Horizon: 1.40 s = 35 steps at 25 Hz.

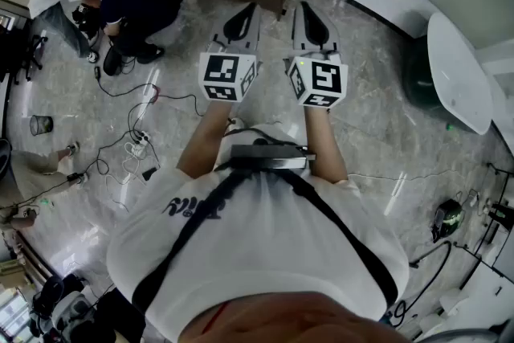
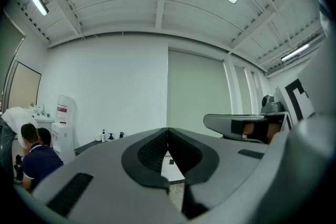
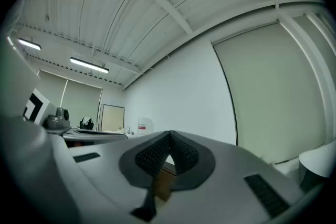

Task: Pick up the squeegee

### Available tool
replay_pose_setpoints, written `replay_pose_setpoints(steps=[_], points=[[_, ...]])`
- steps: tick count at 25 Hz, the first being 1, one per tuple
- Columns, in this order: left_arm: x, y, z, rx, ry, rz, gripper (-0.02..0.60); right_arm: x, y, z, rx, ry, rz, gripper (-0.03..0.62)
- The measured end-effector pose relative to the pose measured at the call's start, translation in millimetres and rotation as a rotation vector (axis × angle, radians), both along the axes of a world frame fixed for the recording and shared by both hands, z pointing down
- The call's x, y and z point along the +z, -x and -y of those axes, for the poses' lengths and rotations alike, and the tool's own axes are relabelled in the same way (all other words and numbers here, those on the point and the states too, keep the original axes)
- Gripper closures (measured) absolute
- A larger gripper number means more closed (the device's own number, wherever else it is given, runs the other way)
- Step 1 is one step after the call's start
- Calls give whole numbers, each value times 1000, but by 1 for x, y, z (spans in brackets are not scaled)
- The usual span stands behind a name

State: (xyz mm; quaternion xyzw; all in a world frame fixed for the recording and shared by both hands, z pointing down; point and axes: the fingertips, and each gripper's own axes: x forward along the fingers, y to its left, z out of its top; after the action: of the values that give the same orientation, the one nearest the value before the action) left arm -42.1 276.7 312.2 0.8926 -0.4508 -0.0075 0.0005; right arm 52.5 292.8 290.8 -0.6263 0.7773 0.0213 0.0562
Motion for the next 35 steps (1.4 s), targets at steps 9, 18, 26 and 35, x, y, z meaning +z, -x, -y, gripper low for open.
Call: replay_pose_setpoints(steps=[9,18,26,35], points=[[3,82,-6,-22,21,-40,569,9,75,-6,-15,31,-17,589],[7,147,-5,-41,19,-81,569,16,141,-4,-55,35,-16,589],[11,183,6,-38,34,-99,569,12,175,4,-83,27,45,589],[26,168,27,0,87,-134,569,28,166,25,-69,79,33,589]])
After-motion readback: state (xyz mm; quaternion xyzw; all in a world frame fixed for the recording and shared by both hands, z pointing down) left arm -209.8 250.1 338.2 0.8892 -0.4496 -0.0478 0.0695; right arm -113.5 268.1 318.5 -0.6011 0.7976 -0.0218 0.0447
